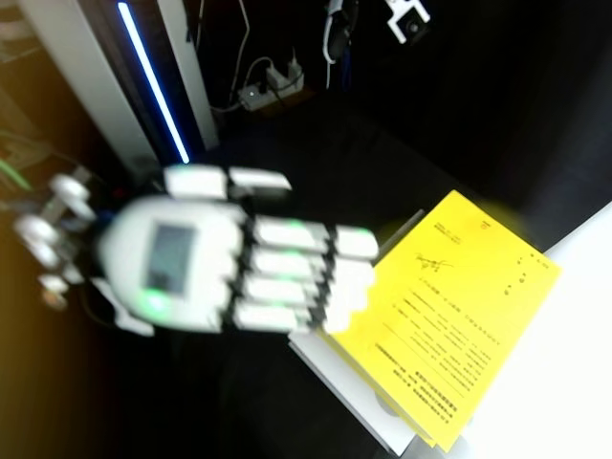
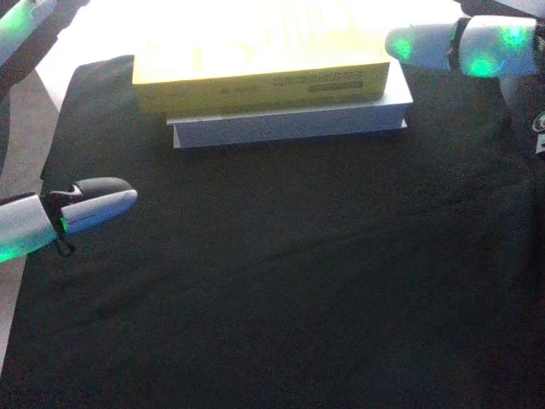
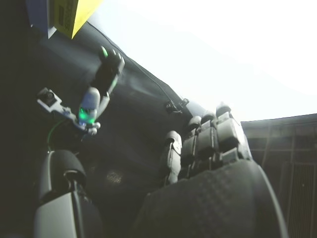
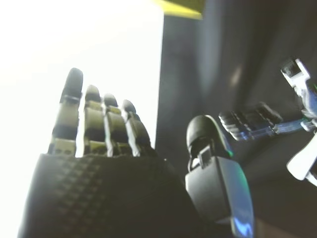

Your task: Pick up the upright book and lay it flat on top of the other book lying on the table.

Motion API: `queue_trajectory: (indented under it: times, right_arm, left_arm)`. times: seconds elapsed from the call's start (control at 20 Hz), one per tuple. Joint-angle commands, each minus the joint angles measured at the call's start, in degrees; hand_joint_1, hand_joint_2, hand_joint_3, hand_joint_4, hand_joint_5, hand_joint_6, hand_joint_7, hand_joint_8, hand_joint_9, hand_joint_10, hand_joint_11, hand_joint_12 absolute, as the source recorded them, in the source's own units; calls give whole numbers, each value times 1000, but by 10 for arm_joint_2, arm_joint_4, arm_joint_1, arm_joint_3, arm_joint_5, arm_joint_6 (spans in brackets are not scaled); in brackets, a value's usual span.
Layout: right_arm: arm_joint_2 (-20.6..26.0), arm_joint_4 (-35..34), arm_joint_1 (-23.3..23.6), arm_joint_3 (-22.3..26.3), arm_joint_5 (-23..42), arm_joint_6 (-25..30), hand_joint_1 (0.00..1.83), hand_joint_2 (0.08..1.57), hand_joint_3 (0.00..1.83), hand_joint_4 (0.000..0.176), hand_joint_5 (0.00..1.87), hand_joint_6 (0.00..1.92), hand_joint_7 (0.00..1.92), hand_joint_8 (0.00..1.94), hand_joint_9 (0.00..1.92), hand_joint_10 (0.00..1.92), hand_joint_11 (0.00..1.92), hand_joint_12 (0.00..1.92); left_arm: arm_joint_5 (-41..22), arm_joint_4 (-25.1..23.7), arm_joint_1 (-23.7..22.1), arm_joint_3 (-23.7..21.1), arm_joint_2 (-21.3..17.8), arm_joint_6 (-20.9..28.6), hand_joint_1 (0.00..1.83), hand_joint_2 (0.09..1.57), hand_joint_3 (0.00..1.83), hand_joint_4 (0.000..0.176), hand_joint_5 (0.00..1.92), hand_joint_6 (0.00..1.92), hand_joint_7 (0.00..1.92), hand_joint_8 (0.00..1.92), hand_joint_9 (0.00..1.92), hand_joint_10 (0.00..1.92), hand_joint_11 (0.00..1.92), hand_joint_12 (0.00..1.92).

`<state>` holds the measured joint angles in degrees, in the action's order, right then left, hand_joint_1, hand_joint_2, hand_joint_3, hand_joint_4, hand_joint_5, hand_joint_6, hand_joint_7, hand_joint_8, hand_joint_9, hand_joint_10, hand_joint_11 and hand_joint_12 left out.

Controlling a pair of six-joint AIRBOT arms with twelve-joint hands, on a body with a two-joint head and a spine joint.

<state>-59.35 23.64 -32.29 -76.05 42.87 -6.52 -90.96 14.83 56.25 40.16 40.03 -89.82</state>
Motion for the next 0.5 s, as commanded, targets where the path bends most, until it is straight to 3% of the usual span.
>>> queue_trajectory:
  times: [0.0, 0.05, 0.1, 0.25, 0.35, 0.4, 0.45]
  right_arm:
    - [13, -27, 10, 7, 95, 5, 30, 1307, 0, 2, 0, 0, 0, 0, 0, 0, 0, 0]
    - [29, -27, 12, 20, 112, 5, 63, 1281, 0, 54, 0, 0, 0, 0, 0, 0, 0, 0]
    - [41, -27, 13, 30, 126, 5, 43, 1272, 0, 58, 0, 0, 0, 0, 0, 0, 0, 0]
    - [73, -39, 15, 56, 169, 7, 4, 1256, 0, 0, 0, 0, 0, 0, 0, 0, 0, 0]
    - [91, -47, 15, 66, 185, 7, 271, 1259, 0, 45, 0, 0, 0, 0, 0, 0, 0, 0]
    - [101, -54, 15, 70, 196, 7, 414, 1261, 0, 31, 0, 0, 0, 0, 0, 0, 0, 0]
    - [105, -58, 15, 74, 204, 7, 374, 1272, 0, 12, 0, 0, 0, 0, 0, 0, 0, 0]
  left_arm:
    - [-60, -2, -4, 2, 0, 0, 625, 919, 1, 173, 0, 0, 0, 0, 0, 0, 0, 0]
    - [-57, 2, -4, 3, 0, 0, 625, 918, 0, 175, 0, 0, 0, 0, 0, 0, 0, 0]
    - [-55, 4, -3, 3, 0, 0, 645, 917, 0, 176, 0, 0, 0, 0, 0, 0, 0, 0]
    - [-47, 15, -2, 6, 0, 0, 673, 928, 4, 174, 0, 0, 0, 0, 0, 0, 0, 0]
    - [-46, 18, -2, 8, 0, 0, 604, 934, 6, 161, 0, 0, 0, 0, 0, 0, 0, 0]
    - [-46, 18, -2, 9, 0, 0, 556, 943, 10, 169, 0, 0, 0, 0, 0, 0, 0, 0]
    - [-47, 18, -2, 9, 0, 0, 492, 963, 17, 175, 0, 0, 0, 0, 0, 0, 0, 0]
